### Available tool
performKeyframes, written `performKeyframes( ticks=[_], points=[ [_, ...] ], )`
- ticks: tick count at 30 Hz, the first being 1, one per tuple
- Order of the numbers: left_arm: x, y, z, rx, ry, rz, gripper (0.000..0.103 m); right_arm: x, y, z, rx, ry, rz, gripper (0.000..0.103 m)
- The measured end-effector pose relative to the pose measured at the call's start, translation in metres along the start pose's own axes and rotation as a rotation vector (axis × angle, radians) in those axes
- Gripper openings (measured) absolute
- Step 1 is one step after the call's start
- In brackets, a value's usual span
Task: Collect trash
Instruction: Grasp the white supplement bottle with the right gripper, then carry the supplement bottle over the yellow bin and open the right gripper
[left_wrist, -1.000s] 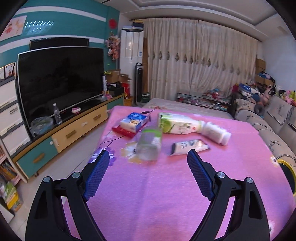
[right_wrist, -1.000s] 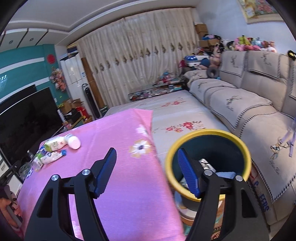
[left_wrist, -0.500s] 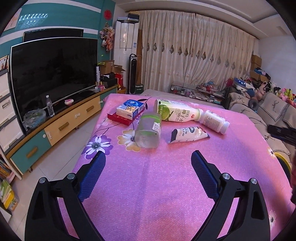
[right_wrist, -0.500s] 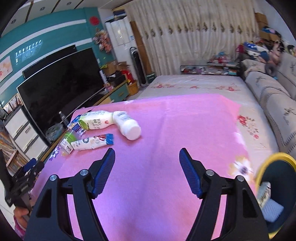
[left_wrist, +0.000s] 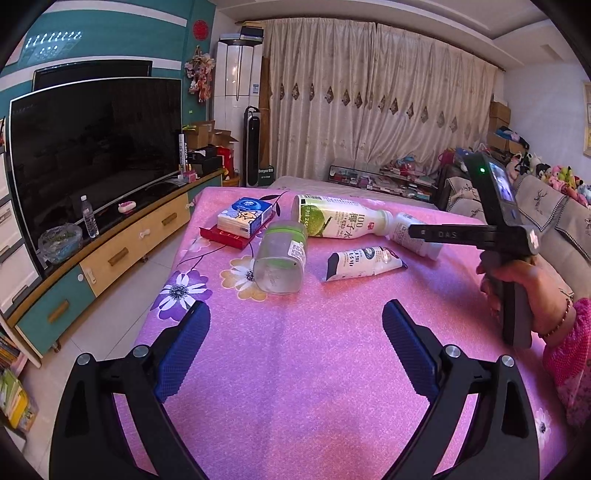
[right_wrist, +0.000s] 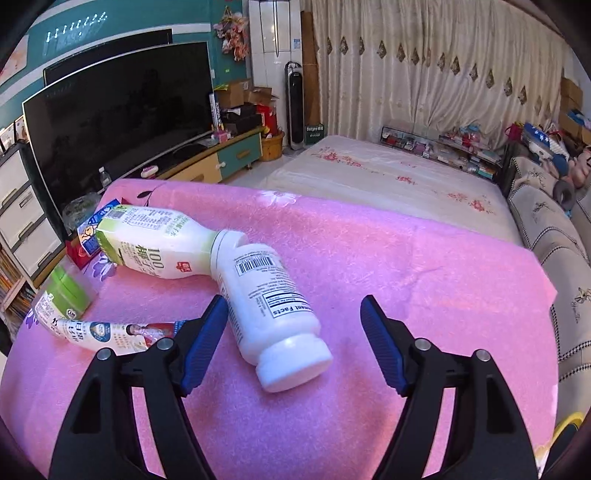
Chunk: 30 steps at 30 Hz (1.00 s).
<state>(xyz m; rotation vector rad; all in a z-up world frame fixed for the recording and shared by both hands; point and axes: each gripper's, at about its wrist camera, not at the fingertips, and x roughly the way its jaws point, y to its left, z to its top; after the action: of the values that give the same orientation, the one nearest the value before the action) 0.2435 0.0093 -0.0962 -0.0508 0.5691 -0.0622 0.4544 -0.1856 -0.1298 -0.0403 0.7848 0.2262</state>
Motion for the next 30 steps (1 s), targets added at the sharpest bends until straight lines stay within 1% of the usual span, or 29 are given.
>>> performKeyframes(
  ticks=[3,6,7,8,9,11,14,20,24,30],
  points=[
    [0.001,-0.001,0.0,0.002,0.006,-0.005,0.093,0.005,0.001,0.004,-0.002,0.007,0.011,0.071],
    [0.001,-0.002,-0.001,0.006,0.008,-0.006,0.093,0.013,0.003,0.005,-0.001,0.033,0.045,0.07],
    [0.001,-0.003,-0.001,0.009,0.007,-0.006,0.093,0.015,0.003,0.005,0.003,0.044,0.056,0.068],
    [0.0,-0.003,-0.001,0.01,0.007,-0.006,0.093,0.017,0.004,0.005,0.004,0.054,0.066,0.062],
    [0.0,-0.003,-0.001,0.01,0.006,-0.007,0.093,0.019,0.005,0.005,0.004,0.064,0.07,0.052],
    [0.001,-0.003,-0.001,0.01,0.008,-0.007,0.093,0.024,0.008,0.002,0.006,0.089,0.077,0.049],
    [0.002,-0.003,-0.001,0.007,0.01,-0.007,0.093,0.019,0.007,-0.003,0.023,0.09,0.064,0.049],
    [0.002,-0.004,-0.001,0.01,0.011,-0.009,0.093,-0.003,0.0,-0.026,0.056,0.084,0.036,0.049],
    [0.002,-0.004,-0.002,0.012,0.009,-0.009,0.093,-0.028,-0.011,-0.049,0.074,0.081,0.011,0.048],
    [0.002,-0.004,-0.002,0.012,0.01,-0.009,0.093,-0.084,-0.048,-0.084,0.181,0.049,0.006,0.048]
  ],
)
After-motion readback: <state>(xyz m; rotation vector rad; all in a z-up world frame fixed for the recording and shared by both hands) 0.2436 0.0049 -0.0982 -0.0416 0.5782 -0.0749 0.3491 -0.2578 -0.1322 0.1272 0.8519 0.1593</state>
